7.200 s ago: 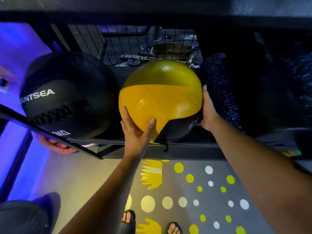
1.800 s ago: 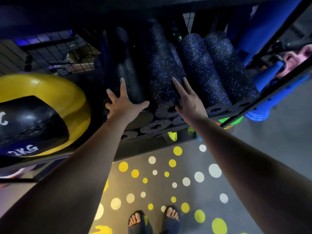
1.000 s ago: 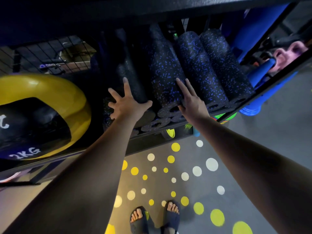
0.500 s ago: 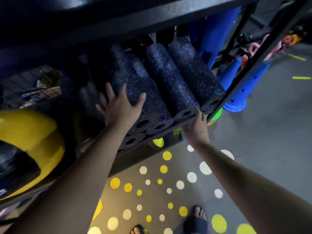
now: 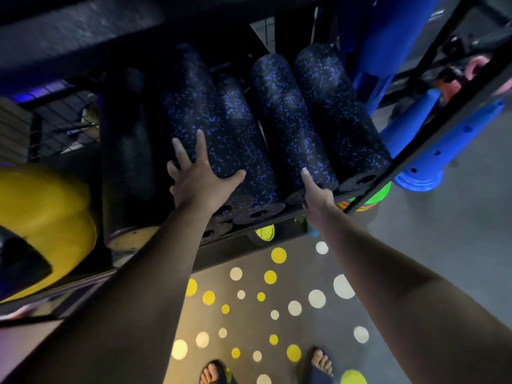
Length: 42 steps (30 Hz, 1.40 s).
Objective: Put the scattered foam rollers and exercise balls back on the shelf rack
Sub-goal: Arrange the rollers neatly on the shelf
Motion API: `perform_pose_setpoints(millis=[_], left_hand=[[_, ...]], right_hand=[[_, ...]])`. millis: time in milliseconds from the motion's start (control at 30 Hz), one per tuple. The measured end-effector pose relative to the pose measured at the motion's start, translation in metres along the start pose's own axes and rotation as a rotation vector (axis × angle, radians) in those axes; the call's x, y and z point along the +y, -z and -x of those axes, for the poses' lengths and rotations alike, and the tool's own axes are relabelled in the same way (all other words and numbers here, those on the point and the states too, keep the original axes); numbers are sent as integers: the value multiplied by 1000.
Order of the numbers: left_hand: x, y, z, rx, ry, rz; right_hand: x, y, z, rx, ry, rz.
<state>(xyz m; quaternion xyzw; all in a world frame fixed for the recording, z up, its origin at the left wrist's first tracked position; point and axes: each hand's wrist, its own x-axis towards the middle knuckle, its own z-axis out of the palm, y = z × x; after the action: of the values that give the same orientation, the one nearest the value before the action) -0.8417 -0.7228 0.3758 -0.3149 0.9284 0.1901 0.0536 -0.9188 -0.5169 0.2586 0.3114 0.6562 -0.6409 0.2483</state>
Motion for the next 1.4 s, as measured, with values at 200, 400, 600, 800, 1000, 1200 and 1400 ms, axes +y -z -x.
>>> perform_pose_setpoints(millis=[200, 400, 600, 800, 1000, 1200, 1400], left_hand=[[-1, -1, -2, 18, -5, -49], [-3, 0, 0, 35, -19, -166], [-3, 0, 1, 45, -21, -141], [-4, -1, 2, 60, -28, -140], [-1, -1, 3, 75, -29, -156], [-2, -4, 4, 93, -40, -117], [-1, -6, 3, 103, -40, -115]], right_hand=[[3, 10, -12, -20, 4, 2], [11, 26, -11, -151, 32, 19], [7, 41, -10, -215, 10, 17], [8, 35, -2, -184, 6, 66], [8, 36, 8, -107, -30, 149], [-7, 78, 4, 220, 166, 66], [-31, 77, -29, 256, 53, -139]])
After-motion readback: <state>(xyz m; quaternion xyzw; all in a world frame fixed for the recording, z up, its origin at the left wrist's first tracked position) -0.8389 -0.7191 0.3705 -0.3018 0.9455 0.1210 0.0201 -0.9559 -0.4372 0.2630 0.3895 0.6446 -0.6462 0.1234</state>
